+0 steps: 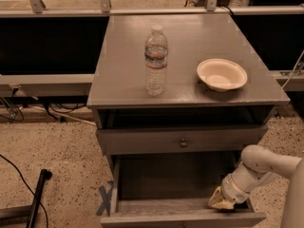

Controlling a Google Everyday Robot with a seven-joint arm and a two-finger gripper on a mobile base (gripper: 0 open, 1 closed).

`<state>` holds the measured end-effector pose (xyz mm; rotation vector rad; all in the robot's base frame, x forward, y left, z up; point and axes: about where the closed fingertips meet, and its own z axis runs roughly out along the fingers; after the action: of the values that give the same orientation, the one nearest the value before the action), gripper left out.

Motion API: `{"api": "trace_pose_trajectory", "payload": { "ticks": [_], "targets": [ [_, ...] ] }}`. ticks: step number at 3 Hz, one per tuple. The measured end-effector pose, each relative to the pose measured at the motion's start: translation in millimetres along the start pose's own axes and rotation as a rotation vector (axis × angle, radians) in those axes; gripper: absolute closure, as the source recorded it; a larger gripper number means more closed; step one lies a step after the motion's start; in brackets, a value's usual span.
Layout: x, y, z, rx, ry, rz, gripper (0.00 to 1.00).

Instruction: Open middle drawer

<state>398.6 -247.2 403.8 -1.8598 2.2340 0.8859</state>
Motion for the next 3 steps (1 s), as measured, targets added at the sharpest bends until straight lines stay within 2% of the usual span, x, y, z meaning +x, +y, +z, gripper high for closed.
{"api": "trace_pose_trajectory", "payload": {
  "ticks": [2, 3],
  "targets": [
    [0.0, 0.0, 0.0, 0.000, 0.000, 0.000, 0.35],
    [0.7, 0.6, 2.0, 0.024, 0.002, -0.012, 0.35]
  ]
}}
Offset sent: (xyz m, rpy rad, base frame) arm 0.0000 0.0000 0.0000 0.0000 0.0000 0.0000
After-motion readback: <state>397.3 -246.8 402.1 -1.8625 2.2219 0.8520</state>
